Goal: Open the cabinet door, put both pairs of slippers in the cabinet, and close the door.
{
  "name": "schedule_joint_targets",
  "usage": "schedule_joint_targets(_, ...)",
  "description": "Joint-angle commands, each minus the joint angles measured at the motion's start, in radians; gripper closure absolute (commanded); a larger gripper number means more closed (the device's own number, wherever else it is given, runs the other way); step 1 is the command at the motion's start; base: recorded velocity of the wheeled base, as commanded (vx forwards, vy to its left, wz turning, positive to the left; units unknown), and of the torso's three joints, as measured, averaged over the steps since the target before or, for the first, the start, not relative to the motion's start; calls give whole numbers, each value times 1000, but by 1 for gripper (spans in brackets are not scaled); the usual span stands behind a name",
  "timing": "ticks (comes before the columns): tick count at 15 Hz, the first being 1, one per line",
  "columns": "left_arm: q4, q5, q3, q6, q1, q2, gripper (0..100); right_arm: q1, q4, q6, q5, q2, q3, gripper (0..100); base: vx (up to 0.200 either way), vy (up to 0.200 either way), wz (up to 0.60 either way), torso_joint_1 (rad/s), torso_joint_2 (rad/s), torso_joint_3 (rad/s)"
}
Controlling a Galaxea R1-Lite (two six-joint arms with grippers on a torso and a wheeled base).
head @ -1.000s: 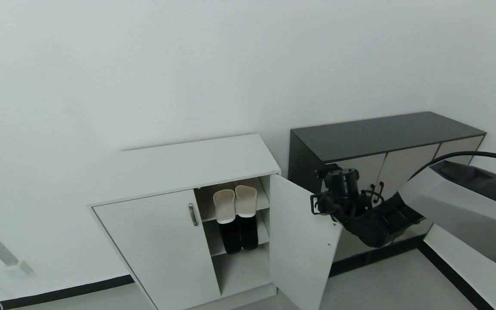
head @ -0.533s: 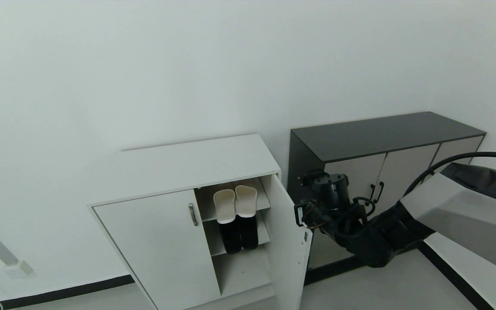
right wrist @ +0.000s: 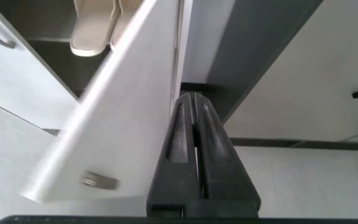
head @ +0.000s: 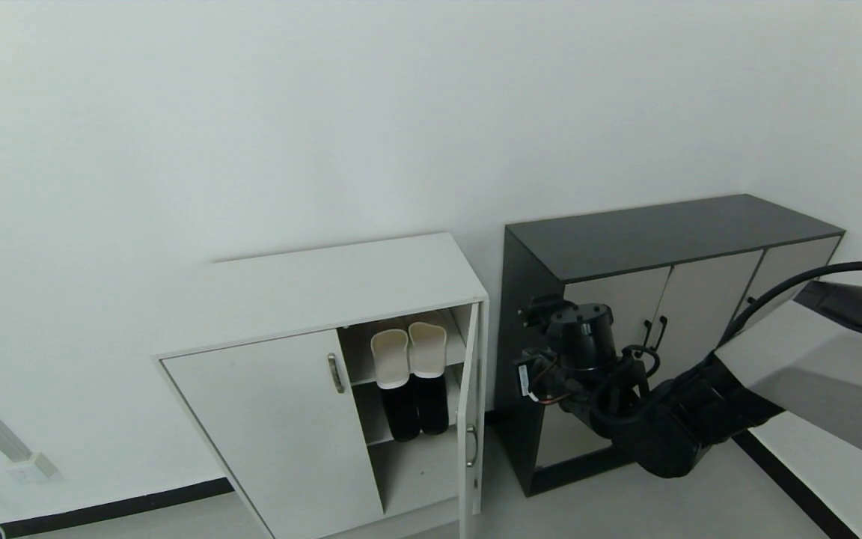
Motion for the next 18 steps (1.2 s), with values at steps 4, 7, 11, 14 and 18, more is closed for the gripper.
schedule_joint_targets(4,0,1,0,0,0,1,100,27,-32,-11,0,-18,30,100,0,0,0,0,0,0)
schedule_joint_targets(7,0,1,0,0,0,1,100,39,-49,-15,25,-26,50,100,0,0,400,-3,3,3)
schedule_joint_targets(11,0,1,0,0,0,1,100,39,-95,-14,80,-43,89,100,0,0,600,-1,2,5)
schedule_joint_targets(14,0,1,0,0,0,1,100,37,-124,-17,94,-43,107,100,0,0,200,1,1,1)
schedule_joint_targets(18,0,-1,0,1,0,1,100,33,-132,-31,94,-48,119,100,0,0,0,0,0,0)
